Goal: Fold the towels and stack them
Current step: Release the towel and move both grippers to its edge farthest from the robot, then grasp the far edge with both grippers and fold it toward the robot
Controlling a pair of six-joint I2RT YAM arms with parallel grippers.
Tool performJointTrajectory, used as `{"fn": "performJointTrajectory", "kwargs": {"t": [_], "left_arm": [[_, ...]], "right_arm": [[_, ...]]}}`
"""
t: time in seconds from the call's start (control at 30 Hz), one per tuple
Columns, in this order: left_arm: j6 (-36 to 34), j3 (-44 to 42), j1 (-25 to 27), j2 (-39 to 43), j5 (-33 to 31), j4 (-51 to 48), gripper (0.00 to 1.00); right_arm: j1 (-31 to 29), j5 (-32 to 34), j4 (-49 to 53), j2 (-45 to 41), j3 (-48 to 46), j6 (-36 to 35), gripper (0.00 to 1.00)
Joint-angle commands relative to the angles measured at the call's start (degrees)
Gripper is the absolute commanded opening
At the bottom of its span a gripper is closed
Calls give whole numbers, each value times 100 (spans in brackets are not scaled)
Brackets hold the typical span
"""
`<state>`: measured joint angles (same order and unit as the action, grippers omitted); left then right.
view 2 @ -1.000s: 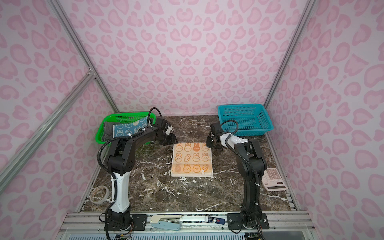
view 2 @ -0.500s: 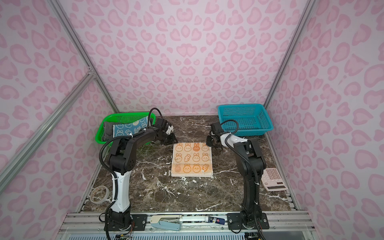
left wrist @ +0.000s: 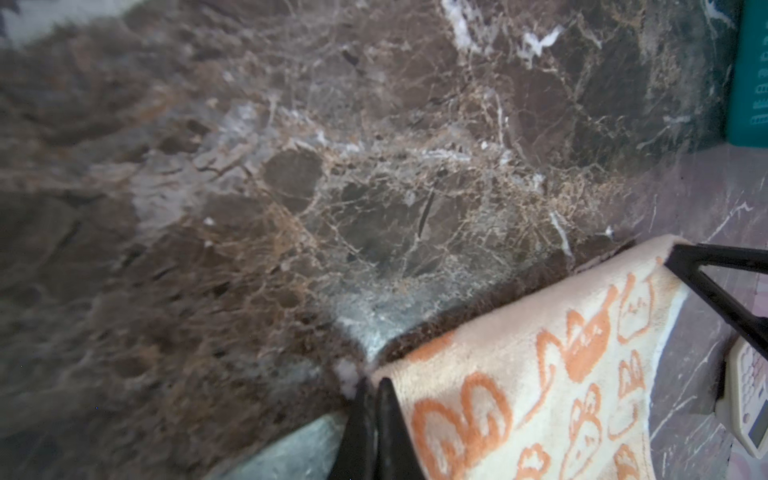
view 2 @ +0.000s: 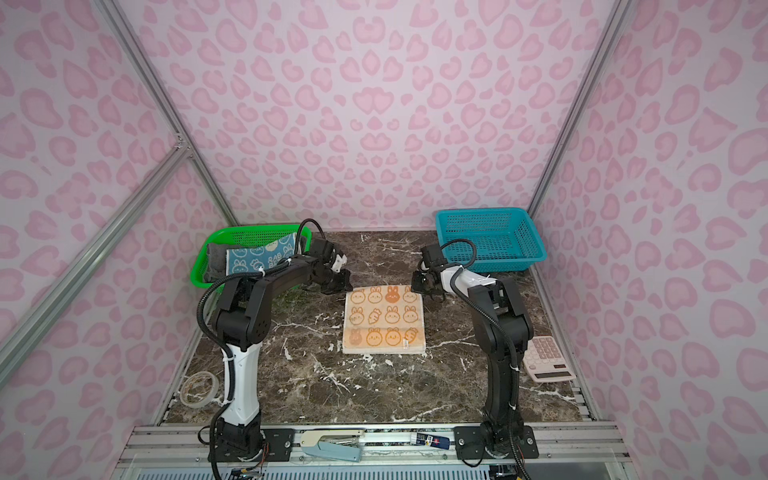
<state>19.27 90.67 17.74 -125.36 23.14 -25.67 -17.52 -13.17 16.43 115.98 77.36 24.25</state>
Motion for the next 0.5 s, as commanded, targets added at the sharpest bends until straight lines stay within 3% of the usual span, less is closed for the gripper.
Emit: {"fn": "performJointTrajectory", "kwargs": {"t": [0.0,0.47], "left_arm": [[9,143,-23,117,88,-74,4],[-97,-148,-41,899,515,81,4]], "right_arm": [[-5,-28,87,-56,33,-160,0],[-5,-196,49,-718,-261,-503,0]]}}
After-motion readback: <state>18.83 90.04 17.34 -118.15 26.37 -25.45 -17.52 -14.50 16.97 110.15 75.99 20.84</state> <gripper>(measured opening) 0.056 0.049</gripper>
